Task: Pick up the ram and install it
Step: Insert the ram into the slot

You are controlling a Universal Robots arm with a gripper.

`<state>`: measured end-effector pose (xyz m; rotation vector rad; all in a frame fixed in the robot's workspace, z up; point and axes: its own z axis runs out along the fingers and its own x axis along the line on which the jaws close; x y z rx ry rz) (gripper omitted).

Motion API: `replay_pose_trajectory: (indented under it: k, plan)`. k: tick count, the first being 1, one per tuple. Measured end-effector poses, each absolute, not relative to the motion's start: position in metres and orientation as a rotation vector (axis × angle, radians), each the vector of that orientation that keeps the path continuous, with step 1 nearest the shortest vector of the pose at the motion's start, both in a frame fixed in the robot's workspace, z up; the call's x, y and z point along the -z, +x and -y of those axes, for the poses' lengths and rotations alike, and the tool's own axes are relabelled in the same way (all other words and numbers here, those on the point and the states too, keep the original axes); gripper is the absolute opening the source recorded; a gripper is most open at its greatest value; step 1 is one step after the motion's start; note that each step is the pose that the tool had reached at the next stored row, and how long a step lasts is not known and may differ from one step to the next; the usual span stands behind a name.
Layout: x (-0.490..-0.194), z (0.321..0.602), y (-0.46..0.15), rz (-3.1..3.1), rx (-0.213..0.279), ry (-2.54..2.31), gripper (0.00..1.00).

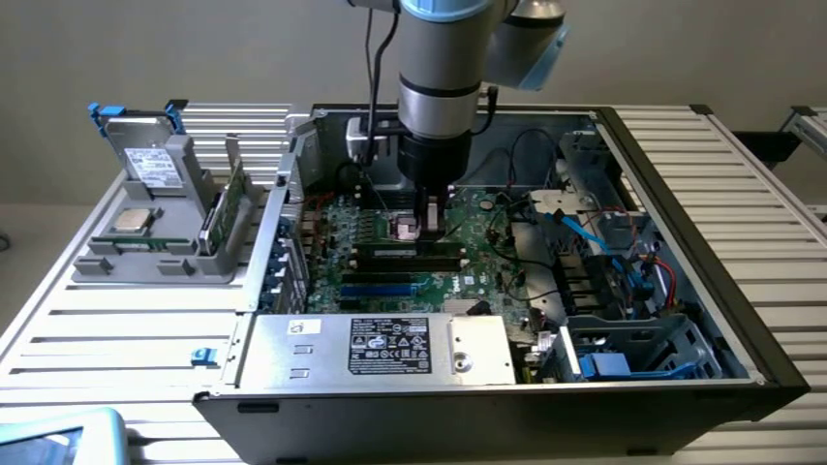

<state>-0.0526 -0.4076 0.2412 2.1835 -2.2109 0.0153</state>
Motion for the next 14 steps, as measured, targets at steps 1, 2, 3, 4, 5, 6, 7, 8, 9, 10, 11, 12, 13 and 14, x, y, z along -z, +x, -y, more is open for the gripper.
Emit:
replay_pose_trajectory:
  k: [1,2,3,4,5,6,7,8,9,10,11,12,13,14]
  plan:
    - [-0.2408,0.4077,-0.0526,2.211,-0.016,2.183,0.13]
    - [-0.2402,0.4077,-0.0526,2.210,-0.017,2.183,0.13]
    - [-0.2393,0.4077,-0.0527,2.211,-0.017,2.183,0.13]
    - [-0.2386,0.4077,-0.0530,2.211,-0.018,2.183,0.13]
    - [-0.2381,0.4076,-0.0535,2.211,-0.019,2.183,0.13]
    - [-0.2376,0.4076,-0.0540,2.210,-0.019,2.183,0.13]
    - [-0.2374,0.4076,-0.0540,2.210,-0.020,2.183,0.13]
    - [-0.2374,0.4076,-0.0540,2.210,-0.020,2.183,0.13]
    - [-0.2374,0.4076,-0.0540,2.210,-0.020,2.183,0.13]
    - [-0.2373,0.4076,-0.0540,2.210,-0.020,2.183,0.13]
    - [-0.2373,0.4076,-0.0540,2.210,-0.020,2.183,0.13]
    - [-0.2372,0.4076,-0.0541,2.210,-0.020,2.183,0.13]
    - [-0.2371,0.4075,-0.0540,2.210,-0.020,2.183,0.13]
    - [-0.2369,0.4072,-0.0540,2.210,-0.020,2.183,0.13]
